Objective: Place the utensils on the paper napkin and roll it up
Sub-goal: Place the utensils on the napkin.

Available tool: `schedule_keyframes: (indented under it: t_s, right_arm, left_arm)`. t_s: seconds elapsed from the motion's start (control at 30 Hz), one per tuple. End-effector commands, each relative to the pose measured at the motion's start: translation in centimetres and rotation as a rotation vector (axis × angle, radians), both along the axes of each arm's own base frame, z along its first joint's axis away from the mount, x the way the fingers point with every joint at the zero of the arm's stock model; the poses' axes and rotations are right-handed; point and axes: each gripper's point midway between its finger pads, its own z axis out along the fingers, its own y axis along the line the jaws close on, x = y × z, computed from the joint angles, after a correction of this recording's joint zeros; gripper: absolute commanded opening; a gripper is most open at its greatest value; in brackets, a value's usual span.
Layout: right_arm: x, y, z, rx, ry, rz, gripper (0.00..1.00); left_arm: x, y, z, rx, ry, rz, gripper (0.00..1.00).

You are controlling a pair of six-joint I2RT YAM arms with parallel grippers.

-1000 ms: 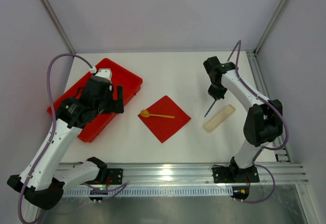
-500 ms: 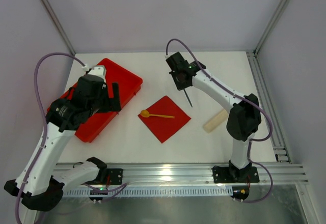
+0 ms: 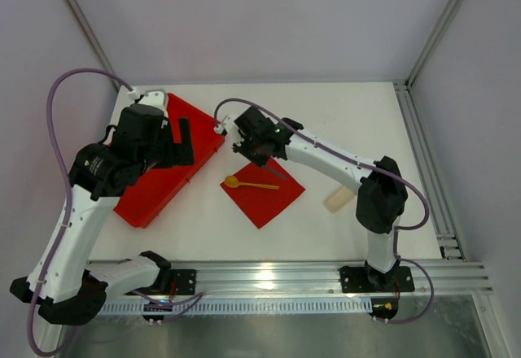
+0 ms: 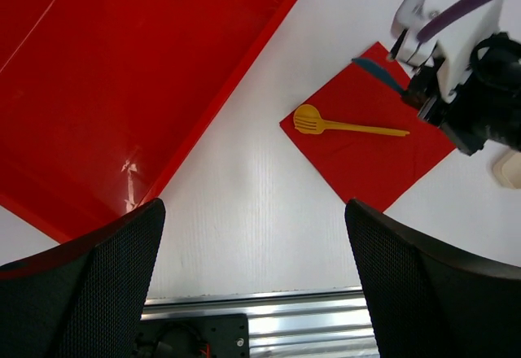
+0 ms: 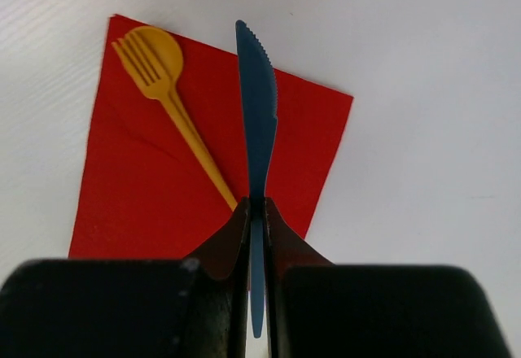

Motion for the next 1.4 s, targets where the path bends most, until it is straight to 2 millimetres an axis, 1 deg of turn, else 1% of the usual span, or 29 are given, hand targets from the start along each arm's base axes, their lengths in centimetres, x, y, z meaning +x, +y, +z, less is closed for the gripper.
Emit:
schedule_keyframes:
  t_s: [0.0,0.07,0.1,0.13,0.4,0.47,0.5,0.6,0.63,0.67,0.7,0.77,0.8,0.83,0.87,0.9,0.93,1.1,1.2,1.3,1.33,1.37]
  right_arm:
    - [-1.0,3.7,2.3,0.061,-0.044,0.163,0.04]
    - [-1.5,4.7,2.0,0.056,-0.045,0.196,0.04]
    - [-2.5,5.7,1.4,0.061,-0.017,0.241,0.04]
    - [-2.9,6.2,1.5,0.069,-0.011,0.263,0.04]
    - [-5.7,8.5,0.1,0.051,0.020,0.437,0.04]
    - [-6.3,8.6,-0.7,0.034,0.037,0.483,0.04]
    - [-7.1,8.8,-0.9,0.046,0.068,0.521,0.04]
    - [-8.1,8.5,-1.5,0.020,0.088,0.588,0.04]
    - [-8.4,8.0,-2.7,0.000,0.089,0.599,0.04]
    - [-8.7,7.8,-2.1,0.001,0.056,0.625,0.04]
    - [-8.9,7.1,-2.9,-0.012,0.058,0.616,0.04]
    - [-9.1,7.2,-2.2,0.016,0.030,0.626,0.04]
    - [-9.7,6.4,-3.4,-0.005,0.039,0.658,0.04]
    - [-9.8,6.8,-3.5,0.017,0.012,0.690,0.04]
    - [-10.0,6.5,-3.9,0.010,-0.002,0.719,0.04]
    - [-9.9,6.5,-3.7,0.004,-0.043,0.729,0.04]
    - [-9.5,6.1,-4.5,-0.021,-0.063,0.707,0.04]
    - [-8.8,5.6,-6.3,-0.087,-0.052,0.702,0.04]
    - [-8.1,5.5,-6.8,-0.112,-0.081,0.696,0.04]
    - [-7.5,6.1,-6.8,-0.105,-0.110,0.695,0.04]
    - [-7.5,6.2,-7.3,-0.108,-0.101,0.699,0.04]
    - [-7.3,6.4,-7.4,-0.108,-0.106,0.702,0.04]
  left_arm:
    - [-0.7,0.4,2.0,-0.030,-0.035,0.008,0.93]
    - [-0.8,0.4,2.3,-0.039,-0.045,0.004,0.93]
    - [-0.8,0.4,2.3,-0.040,-0.044,0.003,0.92]
    - [-0.9,0.4,2.4,-0.041,-0.046,0.003,0.92]
    - [-1.2,0.6,2.4,-0.032,-0.037,0.002,0.91]
    - [-1.4,0.6,2.3,-0.034,-0.032,0.002,0.91]
    - [-1.5,0.6,2.2,-0.035,-0.027,0.001,0.91]
    - [-2.0,0.8,2.2,-0.036,-0.013,-0.003,0.90]
    - [-2.1,0.8,2.2,-0.036,-0.012,0.000,0.90]
    - [-2.2,0.9,2.1,-0.037,-0.009,0.002,0.90]
    - [-2.4,0.9,2.1,-0.043,-0.012,0.003,0.90]
    - [-2.6,1.0,2.0,-0.044,-0.009,0.005,0.90]
    - [-2.7,1.1,2.0,-0.045,-0.009,0.004,0.90]
    - [-2.9,1.2,2.0,-0.044,-0.008,0.006,0.90]
    - [-2.9,1.2,2.0,-0.045,-0.009,0.008,0.90]
    - [-3.0,1.3,1.9,-0.042,-0.009,0.008,0.90]
    - [-3.0,1.3,2.1,-0.049,-0.017,0.008,0.90]
    - [-3.0,1.3,1.9,-0.045,-0.012,0.005,0.90]
    - [-3.1,1.3,2.0,-0.045,-0.012,0.007,0.90]
    - [-3.1,1.4,1.9,-0.040,-0.008,0.010,0.90]
    - [-3.1,1.4,1.9,-0.039,-0.009,0.011,0.90]
    - [-3.0,1.4,1.8,-0.038,-0.007,0.011,0.90]
